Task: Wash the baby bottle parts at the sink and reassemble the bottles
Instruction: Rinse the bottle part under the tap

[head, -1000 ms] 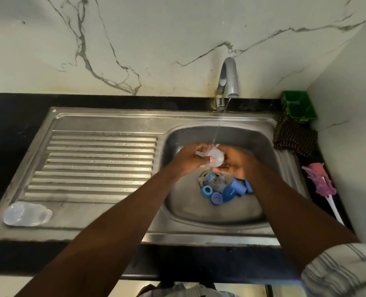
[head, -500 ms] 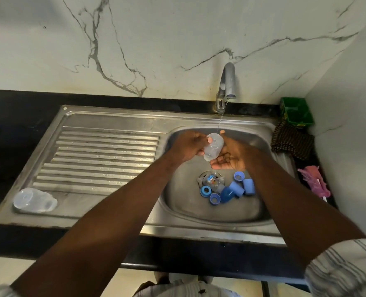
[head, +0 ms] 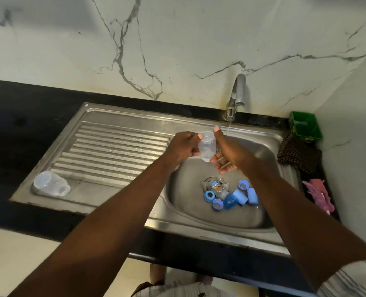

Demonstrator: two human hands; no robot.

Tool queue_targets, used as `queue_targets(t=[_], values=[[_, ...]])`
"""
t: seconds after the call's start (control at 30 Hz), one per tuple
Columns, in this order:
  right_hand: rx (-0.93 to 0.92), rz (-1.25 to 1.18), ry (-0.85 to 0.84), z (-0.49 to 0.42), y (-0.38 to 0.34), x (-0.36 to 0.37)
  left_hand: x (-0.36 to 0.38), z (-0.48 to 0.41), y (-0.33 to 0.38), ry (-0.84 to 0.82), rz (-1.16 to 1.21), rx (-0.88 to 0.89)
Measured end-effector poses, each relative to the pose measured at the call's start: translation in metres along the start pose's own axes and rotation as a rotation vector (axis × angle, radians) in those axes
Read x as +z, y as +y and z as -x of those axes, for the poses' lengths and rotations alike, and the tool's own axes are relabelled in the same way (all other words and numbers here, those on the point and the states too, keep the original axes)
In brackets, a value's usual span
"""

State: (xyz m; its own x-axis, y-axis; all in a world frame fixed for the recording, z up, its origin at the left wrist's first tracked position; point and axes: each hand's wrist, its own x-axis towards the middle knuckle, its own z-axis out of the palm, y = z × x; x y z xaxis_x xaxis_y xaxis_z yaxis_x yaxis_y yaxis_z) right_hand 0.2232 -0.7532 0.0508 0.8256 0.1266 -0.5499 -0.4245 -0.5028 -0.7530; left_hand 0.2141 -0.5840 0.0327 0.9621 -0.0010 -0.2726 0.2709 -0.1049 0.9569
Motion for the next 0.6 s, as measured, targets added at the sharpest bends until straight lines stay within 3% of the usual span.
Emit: queue_targets(t=[0.1,0.17,0.27,0.43,0.6], values=[[-0.175,0.263,-0.098,0.006,0.001,0.016,-0.016,0.011,-0.005,0.075,-0.037,0.003],[-0.301,0.430,-0.049,0.002,0.004,0.030,-0.027,0.024,-0.010,0.098,-0.090,0.003],[-0.456,0.495,0.006,-0.004,0.000,0.057,-0.050,0.051,-0.023,0.157,0.012,-0.035],[-0.558,0.496,-0.135,0.000,-0.025,0.126,-0.109,0.100,-0.054,0.323,0.197,-0.092],[-0.656,0.510,-0.225,0.007,-0.051,0.211,-0.164,0.148,-0.081,0.581,0.162,-0.085]])
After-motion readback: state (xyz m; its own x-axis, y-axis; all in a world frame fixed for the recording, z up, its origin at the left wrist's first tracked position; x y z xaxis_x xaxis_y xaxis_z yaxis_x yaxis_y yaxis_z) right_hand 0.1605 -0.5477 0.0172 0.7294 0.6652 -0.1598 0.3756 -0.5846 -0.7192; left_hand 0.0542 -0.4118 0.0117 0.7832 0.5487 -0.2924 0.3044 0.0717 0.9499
